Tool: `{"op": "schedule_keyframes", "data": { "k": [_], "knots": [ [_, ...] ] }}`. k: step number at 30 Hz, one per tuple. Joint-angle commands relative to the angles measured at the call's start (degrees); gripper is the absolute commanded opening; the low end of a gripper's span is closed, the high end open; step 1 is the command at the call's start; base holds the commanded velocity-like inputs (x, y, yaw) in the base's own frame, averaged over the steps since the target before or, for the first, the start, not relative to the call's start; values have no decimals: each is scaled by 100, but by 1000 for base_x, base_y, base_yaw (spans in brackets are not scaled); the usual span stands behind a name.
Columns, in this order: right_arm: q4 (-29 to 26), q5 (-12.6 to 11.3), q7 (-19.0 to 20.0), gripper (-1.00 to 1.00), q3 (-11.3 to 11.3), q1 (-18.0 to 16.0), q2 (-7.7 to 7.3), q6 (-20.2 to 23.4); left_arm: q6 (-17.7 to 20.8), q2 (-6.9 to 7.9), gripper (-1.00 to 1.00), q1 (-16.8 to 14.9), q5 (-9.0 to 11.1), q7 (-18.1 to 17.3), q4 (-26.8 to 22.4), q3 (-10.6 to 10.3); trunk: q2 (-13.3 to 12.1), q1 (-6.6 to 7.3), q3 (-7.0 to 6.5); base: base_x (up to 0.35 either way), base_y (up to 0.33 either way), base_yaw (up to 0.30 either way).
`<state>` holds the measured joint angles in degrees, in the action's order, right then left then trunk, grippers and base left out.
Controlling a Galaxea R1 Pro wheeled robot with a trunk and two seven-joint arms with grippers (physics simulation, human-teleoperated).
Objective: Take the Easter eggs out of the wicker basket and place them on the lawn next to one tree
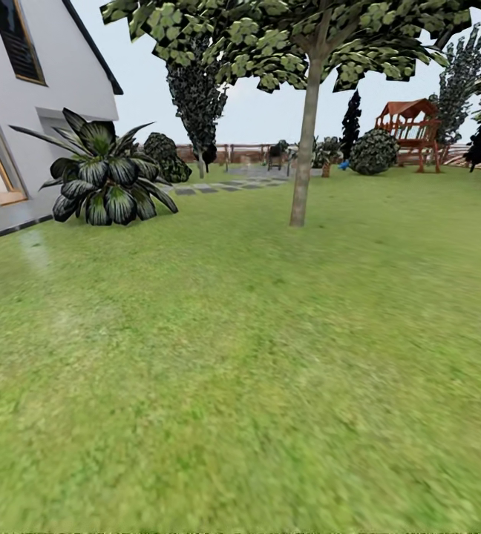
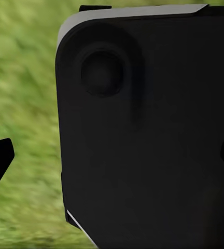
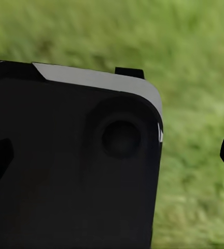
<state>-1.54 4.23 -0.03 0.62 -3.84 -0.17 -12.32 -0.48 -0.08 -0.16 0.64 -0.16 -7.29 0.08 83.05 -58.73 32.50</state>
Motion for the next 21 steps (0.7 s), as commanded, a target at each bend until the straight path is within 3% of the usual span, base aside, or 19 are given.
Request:
{"op": "schedule_keyframes", "data": {
  "k": [1,15,21],
  "knots": [
    [4,38,-1,100,-3,-3,-1,-16,-5,0,100,-1,6,-2,-1,1,2,0,14,0,0,5],
    [-57,61,-14,100,-17,-16,-8,-5,-4,0,100,-1,6,-2,-1,1,2,0,136,0,0,0],
    [-153,160,43,100,94,-20,-14,4,-4,0,100,-2,6,-2,-1,1,2,0,143,0,0,0]
  ]
}}
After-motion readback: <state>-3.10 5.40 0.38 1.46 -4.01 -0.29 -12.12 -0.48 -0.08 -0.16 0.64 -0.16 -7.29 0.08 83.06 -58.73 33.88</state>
